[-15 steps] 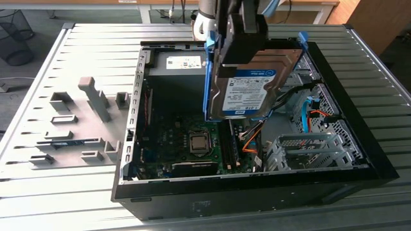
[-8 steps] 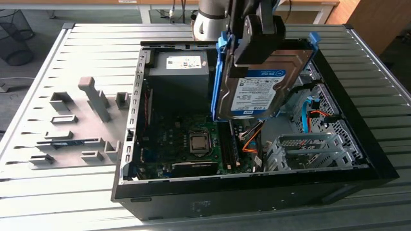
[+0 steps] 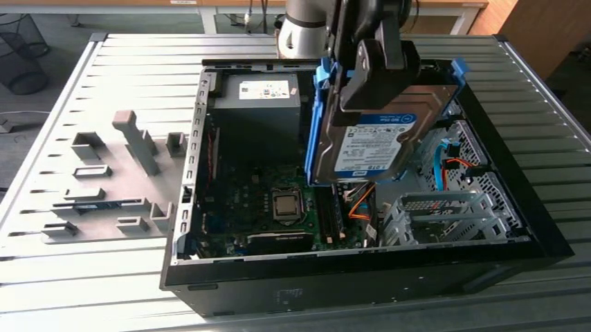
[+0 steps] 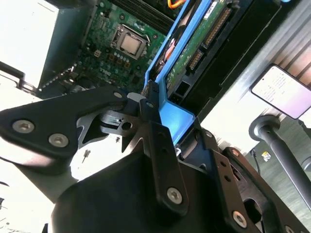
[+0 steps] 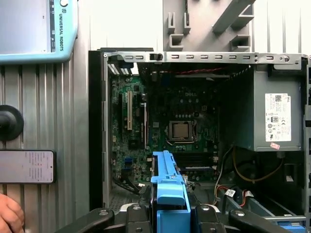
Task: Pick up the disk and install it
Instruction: 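Insert the disk into the insertion slot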
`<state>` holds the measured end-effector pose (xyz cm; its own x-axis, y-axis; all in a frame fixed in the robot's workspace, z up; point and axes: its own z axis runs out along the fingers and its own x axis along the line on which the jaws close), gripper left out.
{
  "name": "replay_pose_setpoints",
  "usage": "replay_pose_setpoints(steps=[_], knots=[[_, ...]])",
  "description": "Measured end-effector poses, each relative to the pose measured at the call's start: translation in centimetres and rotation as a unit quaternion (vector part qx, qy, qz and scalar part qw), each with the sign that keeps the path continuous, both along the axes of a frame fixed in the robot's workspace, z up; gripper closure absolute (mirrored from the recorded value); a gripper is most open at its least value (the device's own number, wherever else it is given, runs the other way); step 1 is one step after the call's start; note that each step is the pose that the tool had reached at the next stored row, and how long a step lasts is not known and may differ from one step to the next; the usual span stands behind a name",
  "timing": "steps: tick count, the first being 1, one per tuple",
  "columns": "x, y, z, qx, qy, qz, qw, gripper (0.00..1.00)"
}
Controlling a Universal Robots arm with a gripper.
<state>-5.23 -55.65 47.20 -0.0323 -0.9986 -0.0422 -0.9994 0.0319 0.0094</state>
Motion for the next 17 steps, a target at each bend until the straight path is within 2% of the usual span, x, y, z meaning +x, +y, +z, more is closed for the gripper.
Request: replay_pose_setpoints(steps=[3, 8, 10, 14, 17], knots=[[0.48, -0.21, -0.07, 0.0, 0.0, 0.0, 1.0, 0.63], [2.65, -0.23, -0.15, 0.0001, 0.0011, 0.0, 1.0, 0.63], [3.22, -0.23, -0.18, 0.0, 0.0012, 0.0, 1.0, 0.63], [3.53, -0.31, -0.25, -0.0001, 0.0008, 0.0, 1.0, 0.63], [3.54, -0.97, -0.31, -0.0002, 0.0008, 0.0, 1.0, 0.63]])
